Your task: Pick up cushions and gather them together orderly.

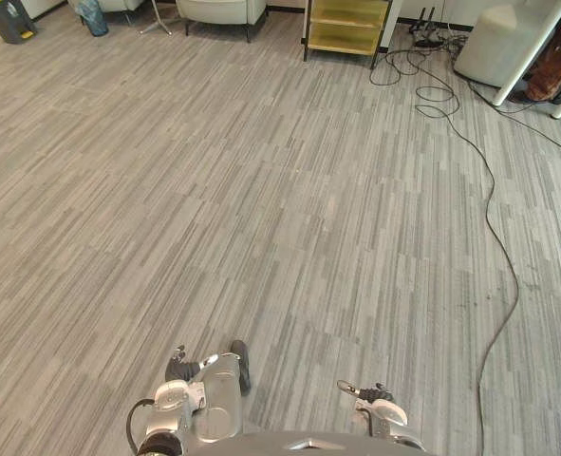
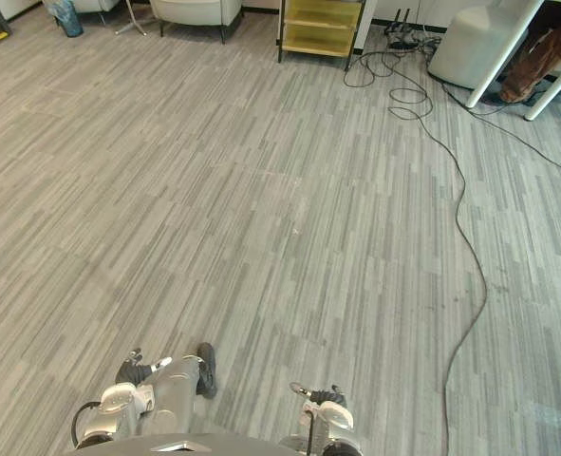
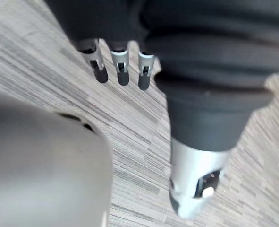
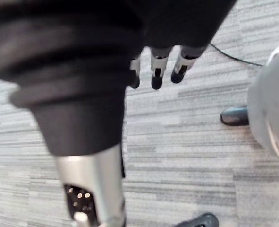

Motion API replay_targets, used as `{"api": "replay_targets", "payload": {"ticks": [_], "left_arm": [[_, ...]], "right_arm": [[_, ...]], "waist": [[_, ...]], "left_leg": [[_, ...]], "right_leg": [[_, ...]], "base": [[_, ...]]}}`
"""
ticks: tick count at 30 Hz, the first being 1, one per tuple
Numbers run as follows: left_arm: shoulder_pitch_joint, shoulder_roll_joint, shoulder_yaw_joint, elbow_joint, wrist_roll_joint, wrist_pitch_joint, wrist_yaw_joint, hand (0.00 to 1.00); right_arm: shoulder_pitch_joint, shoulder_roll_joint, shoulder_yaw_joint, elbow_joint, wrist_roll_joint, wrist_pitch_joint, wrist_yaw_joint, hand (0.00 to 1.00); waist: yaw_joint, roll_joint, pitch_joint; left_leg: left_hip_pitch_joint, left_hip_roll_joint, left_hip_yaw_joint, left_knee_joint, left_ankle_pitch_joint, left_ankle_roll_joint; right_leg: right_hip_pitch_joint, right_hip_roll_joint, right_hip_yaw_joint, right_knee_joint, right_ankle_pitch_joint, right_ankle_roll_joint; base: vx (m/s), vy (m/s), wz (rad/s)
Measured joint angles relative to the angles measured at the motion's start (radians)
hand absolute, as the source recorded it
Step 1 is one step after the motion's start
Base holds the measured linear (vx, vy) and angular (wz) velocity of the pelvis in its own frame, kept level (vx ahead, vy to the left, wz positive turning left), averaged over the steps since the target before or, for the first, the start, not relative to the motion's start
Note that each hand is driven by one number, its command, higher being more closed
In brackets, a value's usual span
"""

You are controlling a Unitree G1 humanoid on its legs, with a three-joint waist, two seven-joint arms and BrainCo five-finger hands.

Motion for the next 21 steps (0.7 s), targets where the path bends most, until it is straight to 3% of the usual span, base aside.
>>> {"api": "replay_targets", "payload": {"ticks": [1, 3, 5, 6, 7, 8, 9, 10, 11, 13, 14, 15, 16, 17, 19, 21], "left_arm": [[0.006, -0.005, -0.011, 0.004, 0.002, 0.008, -0.001, 0.00], [0.009, -0.018, -0.013, 0.005, 0.005, 0.009, -0.001, 0.00], [0.007, -0.022, -0.021, 0.013, 0.008, 0.010, -0.002, 0.00], [0.007, -0.021, -0.021, 0.020, 0.010, 0.010, -0.002, 0.00], [0.007, -0.021, -0.021, 0.036, 0.015, 0.010, 0.000, 0.00], [0.006, -0.024, -0.022, 0.044, 0.017, 0.010, 0.001, 0.00], [0.006, -0.027, -0.024, 0.049, 0.018, 0.011, 0.000, 0.00], [0.005, -0.038, -0.025, 0.065, 0.020, 0.010, 0.000, 0.00], [-0.006, -0.049, -0.024, 0.077, 0.028, 0.008, -0.004, 0.00], [-0.001, -0.062, -0.019, 0.087, 0.037, 0.009, -0.005, 0.00], [0.007, -0.067, -0.012, 0.087, 0.039, 0.009, -0.005, 0.00], [0.010, -0.079, -0.001, 0.080, 0.050, 0.009, -0.008, 0.00], [0.009, -0.083, 0.005, 0.076, 0.052, 0.010, -0.008, 0.00], [0.011, -0.088, 0.014, 0.064, 0.054, 0.009, -0.010, 0.00], [0.014, -0.078, 0.006, 0.036, 0.054, 0.005, -0.013, 0.00], [0.017, -0.066, -0.017, -0.001, 0.054, 0.001, -0.022, 0.00]], "right_arm": [[0.011, -0.014, 0.003, -0.033, -0.001, -0.001, 0.003, 0.00], [0.031, -0.021, 0.006, -0.073, -0.001, -0.008, 0.002, 0.00], [0.042, -0.026, -0.004, -0.100, -0.001, -0.009, 0.002, 0.00], [0.047, -0.026, -0.022, -0.100, 0.004, -0.011, 0.003, 0.00], [0.043, -0.032, -0.041, -0.099, 0.003, -0.011, 0.003, 0.00], [0.043, -0.037, -0.044, -0.097, 0.005, -0.009, 0.003, 0.00], [0.049, -0.040, -0.043, -0.093, 0.003, -0.007, 0.003, 0.00], [0.044, -0.055, -0.044, -0.089, 0.003, -0.005, 0.004, 0.00], [0.028, -0.071, -0.048, -0.081, -0.001, -0.004, 0.003, 0.00], [0.009, -0.072, -0.090, -0.058, 0.001, -0.002, 0.003, 0.00], [0.011, -0.072, -0.093, -0.058, 0.001, -0.004, 0.004, 0.00], [0.012, -0.070, -0.086, -0.061, 0.001, -0.004, 0.004, 0.00], [0.013, -0.071, -0.083, -0.061, 0.000, -0.004, 0.004, 0.00], [0.015, -0.082, -0.066, -0.059, 0.001, -0.004, 0.002, 0.00], [0.015, -0.083, -0.057, -0.043, 0.001, -0.004, 0.000, 0.00], [0.014, -0.080, -0.028, -0.019, 0.008, -0.001, -0.002, 0.00]], "waist": [[-0.009, 0.020, 0.012], [-0.016, 0.027, 0.012], [-0.033, 0.027, 0.013], [-0.039, 0.026, 0.014], [-0.045, 0.026, 0.014], [-0.059, 0.030, 0.015], [-0.067, 0.035, 0.015], [-0.071, 0.058, 0.014], [-0.055, 0.082, 0.016], [-0.064, 0.094, 0.012], [-0.068, 0.113, 0.000], [-0.073, 0.145, -0.005], [-0.074, 0.152, -0.003], [-0.063, 0.169, 0.006], [-0.050, 0.171, 0.017], [-0.036, 0.147, 0.018]], "left_leg": [[0.108, -0.001, 0.000, -0.065, -0.016, -0.006], [0.236, 0.002, -0.012, -0.169, -0.032, -0.015], [0.312, 0.021, -0.048, -0.217, -0.062, -0.047], [0.343, 0.026, -0.057, -0.240, -0.064, -0.061], [0.399, 0.033, -0.070, -0.292, -0.071, -0.076], [0.449, 0.040, -0.092, -0.343, -0.079, -0.088], [0.475, 0.046, -0.114, -0.363, -0.077, -0.088], [0.500, 0.063, -0.138, -0.389, -0.064, -0.084], [0.503, 0.072, -0.159, -0.400, -0.007, -0.080], [0.524, 0.073, -0.205, -0.366, 0.086, -0.107], [0.501, 0.094, -0.234, -0.276, 0.116, -0.124], [0.375, 0.126, -0.287, 0.027, 0.221, -0.165], [0.333, 0.132, -0.297, 0.107, 0.277, -0.174], [0.185, 0.184, -0.288, 0.415, 0.398, -0.192], [0.062, 0.221, -0.221, 0.632, 0.301, -0.140], [-0.068, 0.214, -0.135, 0.640, 0.203, -0.110]], "right_leg": [[-0.081, -0.005, -0.083, 0.089, -0.061, -0.097], [-0.198, -0.003, -0.186, 0.041, -0.141, -0.142], [-0.298, 0.004, -0.266, -0.202, -0.174, -0.147], [-0.311, 0.008, -0.284, -0.332, -0.163, -0.157], [-0.322, 0.017, -0.301, -0.566, -0.116, -0.162], [-0.326, 0.031, -0.286, -0.733, 0.000, -0.162], [-0.307, 0.043, -0.283, -0.750, 0.090, -0.164], [-0.293, 0.066, -0.291, -0.743, 0.100, -0.202], [-0.307, 0.070, -0.290, -0.676, 0.052, -0.210], [-0.312, 0.052, -0.290, -0.548, -0.067, -0.223], [-0.290, 0.067, -0.305, -0.526, -0.125, -0.224], [-0.224, 0.101, -0.330, -0.543, -0.184, -0.228], [-0.202, 0.109, -0.337, -0.553, -0.193, -0.229], [-0.115, 0.157, -0.338, -0.617, -0.215, -0.249], [-0.005, 0.190, -0.321, -0.685, -0.220, -0.252], [0.135, 0.189, -0.283, -0.809, -0.216, -0.236]], "base": [[0.49, 0.035, -0.13], [0.57, -0.025, 0.08], [0.53, -0.109, 0.47], [0.46, -0.149, 0.50], [0.63, -0.218, 0.60], [0.68, -0.238, 0.63], [0.73, -0.224, 0.55], [0.59, -0.161, 0.26], [0.68, -0.204, 0.16], [0.65, -0.226, 0.08], [0.75, -0.256, 0.10], [0.75, -0.247, 0.12], [0.63, -0.137, -0.03], [0.64, -0.060, -0.27], [0.63, -0.008, -0.41], [0.50, 0.062, -0.42]]}}
